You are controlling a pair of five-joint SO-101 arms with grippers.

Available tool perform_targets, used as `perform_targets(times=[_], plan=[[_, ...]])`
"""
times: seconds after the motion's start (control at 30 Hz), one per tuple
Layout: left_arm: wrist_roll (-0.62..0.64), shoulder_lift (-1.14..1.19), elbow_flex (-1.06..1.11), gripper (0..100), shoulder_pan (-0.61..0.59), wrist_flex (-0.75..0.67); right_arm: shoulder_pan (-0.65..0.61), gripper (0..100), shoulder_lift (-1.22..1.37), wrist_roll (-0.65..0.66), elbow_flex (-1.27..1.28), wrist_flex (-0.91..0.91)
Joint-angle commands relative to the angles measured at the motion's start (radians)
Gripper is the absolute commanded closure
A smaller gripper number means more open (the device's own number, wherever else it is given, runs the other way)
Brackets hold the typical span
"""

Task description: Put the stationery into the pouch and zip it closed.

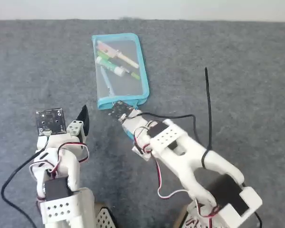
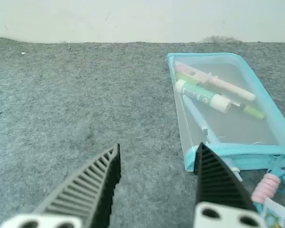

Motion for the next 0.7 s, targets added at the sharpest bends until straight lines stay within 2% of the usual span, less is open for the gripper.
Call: perform_targets(times=[0.0,0.13,0.23,0.4,0.53,0.67], plan=[[0.009,-0.006,-0.015,76,-0.005,-0.031,0.031,99.2,-0.101,-0.054,-0.043,0.114],[0.009,-0.006,-0.015,76,-0.005,-0.029,0.036,99.2,-0.194,-0.055,-0.008,0.199],[0.009,-0.006,-0.015,76,-0.006,-0.029,0.085,99.2,-0.278,-0.046,0.028,0.223],[0.009,-0.006,-0.013,76,-0.005,-0.032,0.163,99.2,-0.392,0.109,0.091,0.364],[0.009,-0.006,-0.013,76,-0.002,-0.032,0.16,98.9,-0.435,0.189,0.133,0.414],[0.009,-0.006,-0.013,76,-0.005,-0.032,0.166,87.0,-0.447,0.189,0.141,0.45]])
